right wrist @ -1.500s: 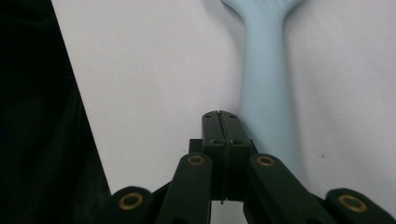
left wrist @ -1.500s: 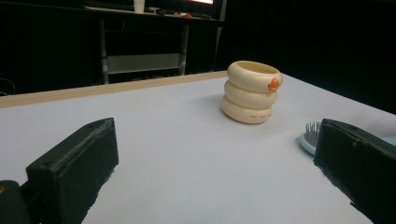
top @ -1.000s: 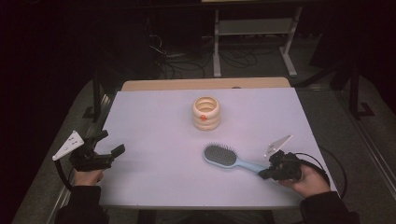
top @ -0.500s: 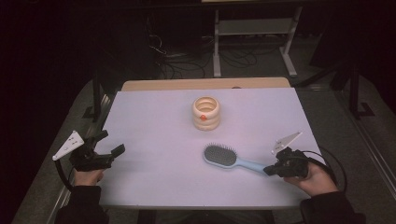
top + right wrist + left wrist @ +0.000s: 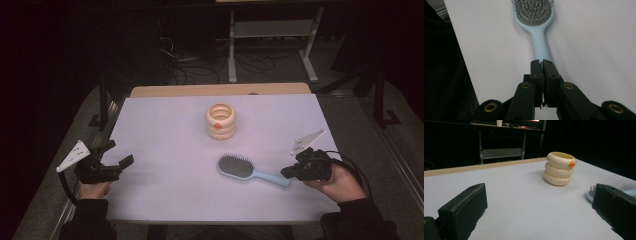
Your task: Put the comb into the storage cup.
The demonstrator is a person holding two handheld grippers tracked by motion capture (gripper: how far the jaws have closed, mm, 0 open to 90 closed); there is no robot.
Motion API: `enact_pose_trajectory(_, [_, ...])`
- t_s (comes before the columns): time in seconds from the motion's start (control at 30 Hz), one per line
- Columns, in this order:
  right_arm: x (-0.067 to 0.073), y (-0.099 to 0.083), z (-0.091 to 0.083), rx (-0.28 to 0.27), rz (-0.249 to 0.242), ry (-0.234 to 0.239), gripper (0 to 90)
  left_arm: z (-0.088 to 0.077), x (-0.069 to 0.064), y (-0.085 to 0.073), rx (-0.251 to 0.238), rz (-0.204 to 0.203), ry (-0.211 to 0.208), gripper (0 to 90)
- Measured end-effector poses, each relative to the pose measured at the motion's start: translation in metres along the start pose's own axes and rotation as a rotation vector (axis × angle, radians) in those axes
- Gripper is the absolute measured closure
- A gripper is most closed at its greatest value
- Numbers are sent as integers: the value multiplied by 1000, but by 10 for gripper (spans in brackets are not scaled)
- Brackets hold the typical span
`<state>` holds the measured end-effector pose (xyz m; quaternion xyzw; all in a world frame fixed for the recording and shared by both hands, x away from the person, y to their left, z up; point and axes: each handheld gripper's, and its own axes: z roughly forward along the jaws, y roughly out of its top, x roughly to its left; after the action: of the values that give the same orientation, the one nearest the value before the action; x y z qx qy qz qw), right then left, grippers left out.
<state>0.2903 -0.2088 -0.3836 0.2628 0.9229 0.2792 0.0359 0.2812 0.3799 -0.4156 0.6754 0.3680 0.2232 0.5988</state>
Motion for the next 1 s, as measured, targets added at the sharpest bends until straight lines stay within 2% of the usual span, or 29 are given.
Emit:
enact_pose_trajectory(0.17, [2, 10, -3, 15, -17, 0, 788, 0, 0, 0, -2, 0, 1, 0])
enact_pose_trajectory(0.47, [0, 23, 0, 18, -21, -16, 548, 0, 0, 0, 0, 1, 1, 0])
enact_pose_trajectory(0.67, [-4, 27, 9, 43, 5, -33, 234, 0, 0, 0, -3, -2, 1, 0])
enact_pose_trajectory(0.73, [-5, 28, 11, 34, 7, -48, 121, 0, 0, 0, -3, -2, 1, 0])
enact_pose_trajectory(0.8, [-6, 29, 13, 23, -2, -47, 69, 0, 0, 0, -1, -1, 0, 0])
enact_pose_trajectory(0.83, [-6, 30, 13, 20, -2, -49, 2, 0, 0, 0, -1, 0, 0, 0])
enact_pose_trajectory(1.0, [-8, 33, 17, 4, -12, -57, 0, 0, 0, 0, 1, 0, 0, 0])
